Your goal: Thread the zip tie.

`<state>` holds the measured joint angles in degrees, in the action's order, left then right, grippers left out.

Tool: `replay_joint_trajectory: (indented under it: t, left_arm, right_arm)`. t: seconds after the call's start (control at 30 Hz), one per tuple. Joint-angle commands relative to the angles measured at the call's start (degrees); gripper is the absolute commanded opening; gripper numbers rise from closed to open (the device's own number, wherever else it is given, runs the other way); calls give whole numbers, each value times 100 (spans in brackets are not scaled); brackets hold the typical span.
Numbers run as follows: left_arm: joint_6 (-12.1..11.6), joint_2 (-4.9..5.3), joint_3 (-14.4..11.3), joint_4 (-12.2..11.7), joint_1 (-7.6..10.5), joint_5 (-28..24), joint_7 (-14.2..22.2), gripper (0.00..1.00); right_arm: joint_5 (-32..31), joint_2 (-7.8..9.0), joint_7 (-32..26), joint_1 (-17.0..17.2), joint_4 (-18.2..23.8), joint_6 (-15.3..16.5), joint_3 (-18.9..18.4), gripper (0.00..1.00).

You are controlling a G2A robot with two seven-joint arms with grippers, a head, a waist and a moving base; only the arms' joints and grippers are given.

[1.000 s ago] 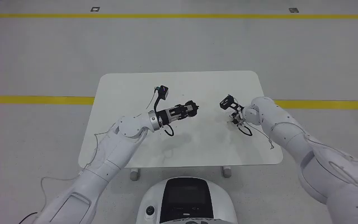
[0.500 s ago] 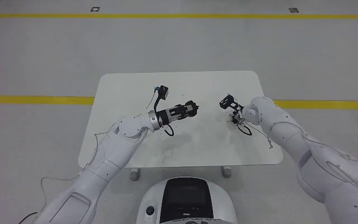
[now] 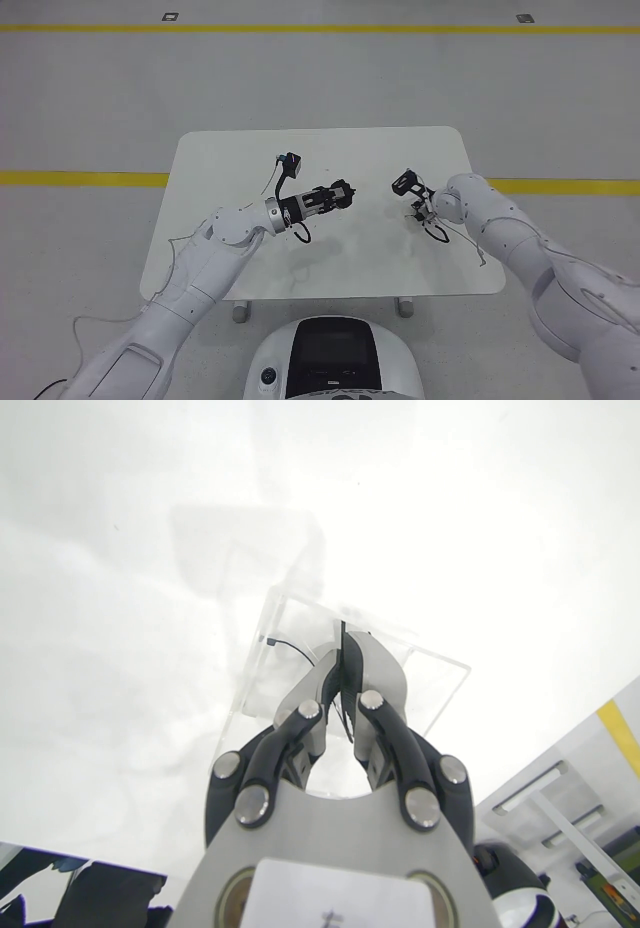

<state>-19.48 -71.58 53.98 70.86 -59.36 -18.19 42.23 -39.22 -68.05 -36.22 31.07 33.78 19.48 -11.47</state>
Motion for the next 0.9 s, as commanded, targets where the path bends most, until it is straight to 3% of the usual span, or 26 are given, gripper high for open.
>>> replay_joint_trajectory:
  t: [0.0, 0.23, 0.4, 0.63, 0.87]
  left_arm:
    - [0, 0, 0, 0, 0, 0, 0, 0]
    - [0, 0, 0, 0, 0, 0, 0, 0]
    - [0, 0, 0, 0, 0, 0, 0, 0]
    - [0, 0, 0, 0, 0, 0, 0, 0]
    - [0, 0, 0, 0, 0, 0, 0, 0]
  right_arm:
    - [11, 3, 8, -7, -14, 0, 5, 0]
    - [-10, 85, 139, -46, 47, 0, -41, 0]
    - [-74, 284, 342, -31, 414, 0, -138, 0]
    - [-281, 763, 489, 84, 1146, 0, -450, 0]
    - [-364, 1466, 862, 556, 2240, -67, -1159, 0]
